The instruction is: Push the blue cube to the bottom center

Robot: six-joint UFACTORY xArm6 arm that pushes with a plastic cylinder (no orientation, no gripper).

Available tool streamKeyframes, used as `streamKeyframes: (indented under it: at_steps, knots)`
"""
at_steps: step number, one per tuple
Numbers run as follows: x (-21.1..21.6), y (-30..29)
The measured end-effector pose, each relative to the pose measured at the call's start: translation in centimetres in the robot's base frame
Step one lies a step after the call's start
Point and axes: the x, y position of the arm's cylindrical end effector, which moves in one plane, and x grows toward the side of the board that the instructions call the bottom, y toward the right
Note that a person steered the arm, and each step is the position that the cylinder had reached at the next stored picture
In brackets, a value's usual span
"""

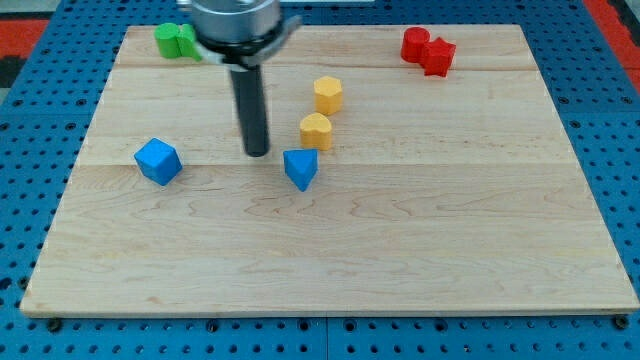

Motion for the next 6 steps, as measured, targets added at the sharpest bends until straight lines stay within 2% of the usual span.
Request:
streamKeyframes:
  at_steps: [1, 2, 3, 4, 6]
  knots:
    - [3.7, 1.1]
    - [4.5, 7.4]
    - [4.3, 7.1]
    - [5.1, 5.0]
    - [6.4, -9.7]
